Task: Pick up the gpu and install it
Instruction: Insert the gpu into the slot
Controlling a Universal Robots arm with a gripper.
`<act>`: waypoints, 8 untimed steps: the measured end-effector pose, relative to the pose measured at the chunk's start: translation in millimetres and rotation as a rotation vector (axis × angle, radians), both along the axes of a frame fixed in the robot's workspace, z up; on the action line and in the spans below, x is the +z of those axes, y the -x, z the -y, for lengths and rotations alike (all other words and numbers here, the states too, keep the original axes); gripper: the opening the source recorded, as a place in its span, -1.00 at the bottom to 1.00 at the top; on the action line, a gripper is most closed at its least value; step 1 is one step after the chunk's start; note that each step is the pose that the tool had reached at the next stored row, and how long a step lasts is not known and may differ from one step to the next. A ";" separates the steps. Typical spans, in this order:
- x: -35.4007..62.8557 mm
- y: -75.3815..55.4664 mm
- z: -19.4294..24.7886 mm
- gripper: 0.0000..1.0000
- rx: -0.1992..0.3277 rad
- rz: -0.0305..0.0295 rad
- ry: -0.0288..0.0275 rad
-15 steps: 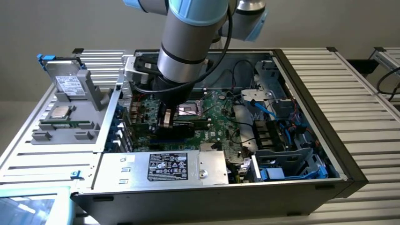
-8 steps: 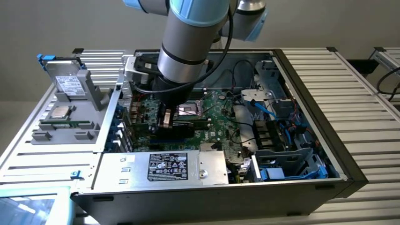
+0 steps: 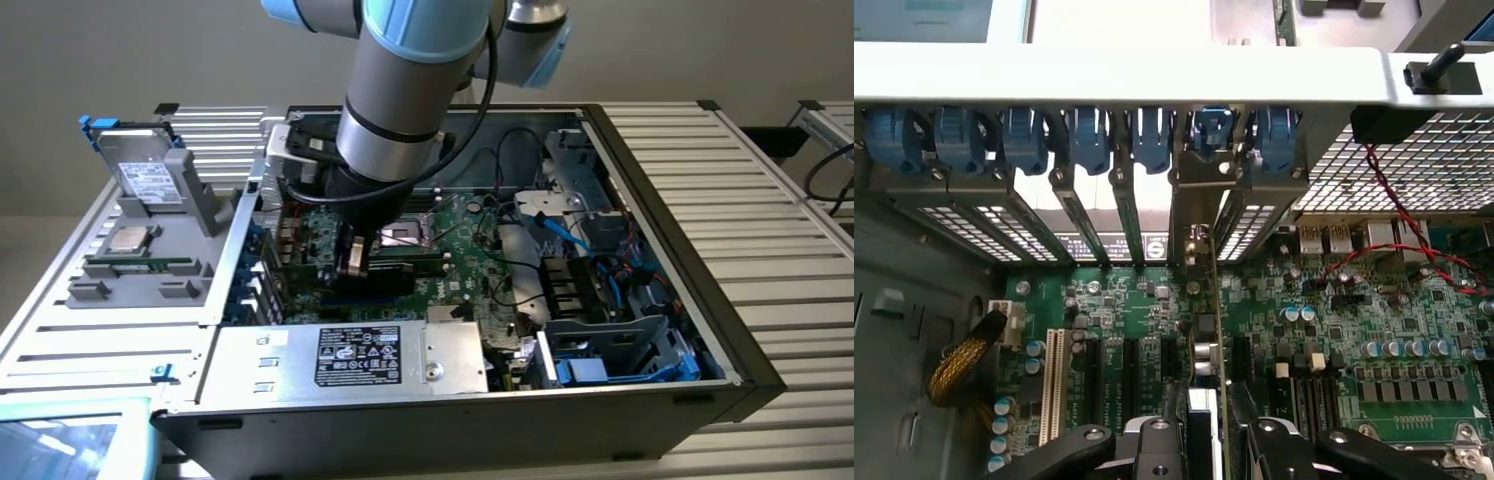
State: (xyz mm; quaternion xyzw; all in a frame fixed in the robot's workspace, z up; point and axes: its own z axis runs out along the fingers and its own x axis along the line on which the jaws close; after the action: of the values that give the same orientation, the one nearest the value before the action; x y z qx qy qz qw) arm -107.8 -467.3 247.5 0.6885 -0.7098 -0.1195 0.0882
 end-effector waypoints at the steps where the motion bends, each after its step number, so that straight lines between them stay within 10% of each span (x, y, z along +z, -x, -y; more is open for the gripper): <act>1: -0.4 0.0 0.0 -0.44 0.000 -0.0003 0.0000; 8: -1.1 -0.3 1.6 -0.44 0.000 -0.0070 -0.0010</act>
State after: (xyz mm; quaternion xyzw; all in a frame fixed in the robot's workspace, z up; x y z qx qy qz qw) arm -107.5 -468.9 246.4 0.6883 -0.7093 -0.1223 0.0903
